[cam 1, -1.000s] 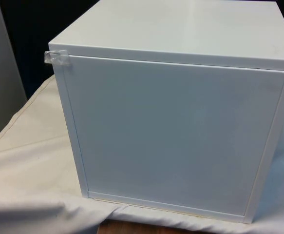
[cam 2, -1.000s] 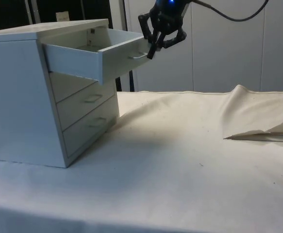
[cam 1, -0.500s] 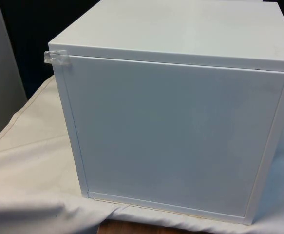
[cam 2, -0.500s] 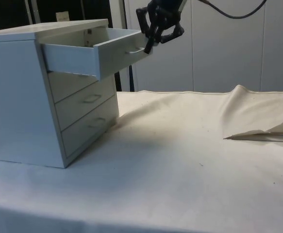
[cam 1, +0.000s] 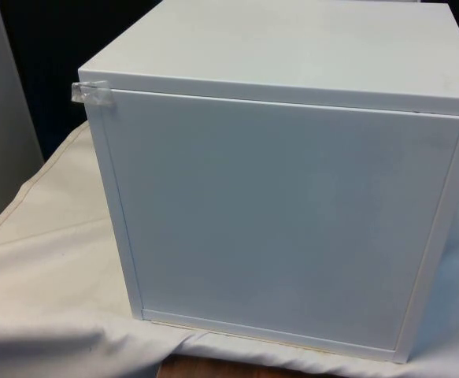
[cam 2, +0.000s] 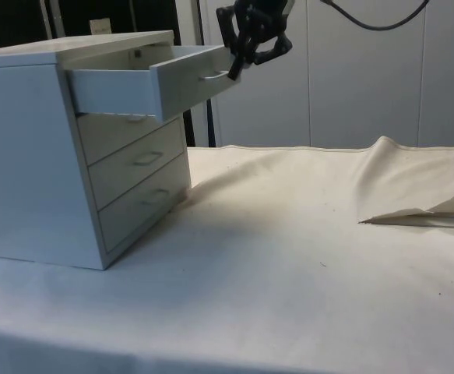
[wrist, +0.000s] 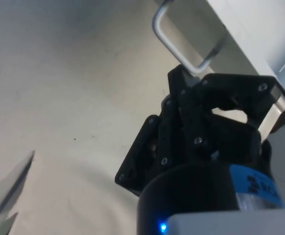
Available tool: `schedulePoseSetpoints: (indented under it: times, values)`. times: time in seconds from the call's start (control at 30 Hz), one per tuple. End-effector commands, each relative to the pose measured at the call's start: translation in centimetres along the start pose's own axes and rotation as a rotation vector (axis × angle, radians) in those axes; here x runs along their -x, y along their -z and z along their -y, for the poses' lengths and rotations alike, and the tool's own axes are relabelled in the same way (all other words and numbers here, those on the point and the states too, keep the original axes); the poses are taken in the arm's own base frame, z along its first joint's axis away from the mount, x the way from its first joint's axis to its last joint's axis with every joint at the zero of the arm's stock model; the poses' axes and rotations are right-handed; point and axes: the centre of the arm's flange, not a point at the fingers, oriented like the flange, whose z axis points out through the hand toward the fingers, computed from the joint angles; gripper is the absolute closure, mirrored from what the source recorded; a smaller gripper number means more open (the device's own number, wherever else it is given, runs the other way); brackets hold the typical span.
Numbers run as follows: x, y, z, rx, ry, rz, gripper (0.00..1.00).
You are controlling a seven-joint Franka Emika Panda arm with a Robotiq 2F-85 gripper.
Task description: Open the drawer, then close it.
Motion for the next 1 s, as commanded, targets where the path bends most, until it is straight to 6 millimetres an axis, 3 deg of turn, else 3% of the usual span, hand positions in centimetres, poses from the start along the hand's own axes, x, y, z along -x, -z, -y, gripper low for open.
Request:
schedulePoseSetpoints:
  times: [0.0,0.43,0.93,0.97]
  values:
    - [0.3,0.3,-0.5,0.018,-0.002,0.019,1.0]
    - [0.2,-0.1,-0.7,0.01,-0.04,0.035,1.0]
    - [0.4,-0.3,-2.4,0.025,-0.098,0.064,1.0]
    - [0.2,-0.4,-1.8,0.01,-0.098,0.053,1.0]
